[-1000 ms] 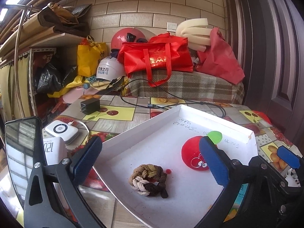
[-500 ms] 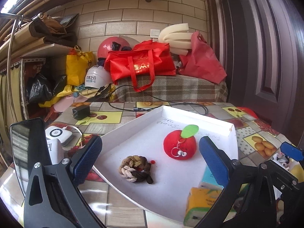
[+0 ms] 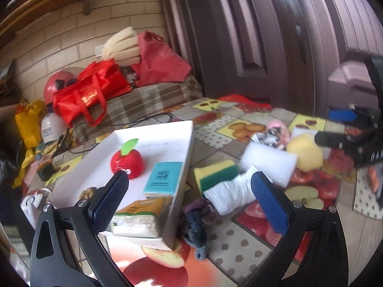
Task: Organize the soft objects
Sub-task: 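Grasp the white sock with the left gripper while the right gripper grasps a white foam strip, then place the white sock in the white tray with the left gripper while the right gripper places the foam strip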
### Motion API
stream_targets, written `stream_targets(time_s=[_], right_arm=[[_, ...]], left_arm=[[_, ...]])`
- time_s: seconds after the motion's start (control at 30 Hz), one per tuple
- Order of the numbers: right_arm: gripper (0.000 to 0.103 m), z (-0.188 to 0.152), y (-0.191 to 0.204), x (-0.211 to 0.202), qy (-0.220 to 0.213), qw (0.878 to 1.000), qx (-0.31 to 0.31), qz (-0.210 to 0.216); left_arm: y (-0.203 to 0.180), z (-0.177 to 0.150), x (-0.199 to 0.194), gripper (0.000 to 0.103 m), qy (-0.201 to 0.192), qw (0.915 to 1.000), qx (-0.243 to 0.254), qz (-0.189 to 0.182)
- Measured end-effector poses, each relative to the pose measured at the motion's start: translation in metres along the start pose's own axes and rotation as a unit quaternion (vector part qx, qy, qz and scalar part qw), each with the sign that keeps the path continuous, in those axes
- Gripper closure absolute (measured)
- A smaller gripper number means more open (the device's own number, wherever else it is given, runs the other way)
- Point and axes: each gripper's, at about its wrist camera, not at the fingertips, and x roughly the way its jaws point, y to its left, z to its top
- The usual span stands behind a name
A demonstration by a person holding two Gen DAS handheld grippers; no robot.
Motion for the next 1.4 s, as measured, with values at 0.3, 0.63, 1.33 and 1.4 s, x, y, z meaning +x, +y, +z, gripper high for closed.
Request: stream_targets(time_s=[0.3,0.63,1.33,1.4], right_arm=[[0.000,-0.005,-0.031,0.005,0.062,0.997,-0.025,0.036],[0.003,-0.005,-0.067,-0.006,0.035,0.997,0.039,0.054],[0.084,-0.005,-0.064,0.017,0.057,0.996,0.036,0.059],[0.084,-0.004,-0.075,-0.006,0.005,0.997,0.070,0.043]], left_arm=[[-0.045,0.004,0.051,0.006,0.094,0.9913,0.089,-0.025],[-0.061,-0.001,0.069,0.011,0.139,0.9813,0.125,-0.046],[-0.057,0.003,0.064,0.069,0.126,0.9825,0.107,-0.085],[-0.053,0.006,0.045,0.069,0.079,0.9879,0.099,-0.089]])
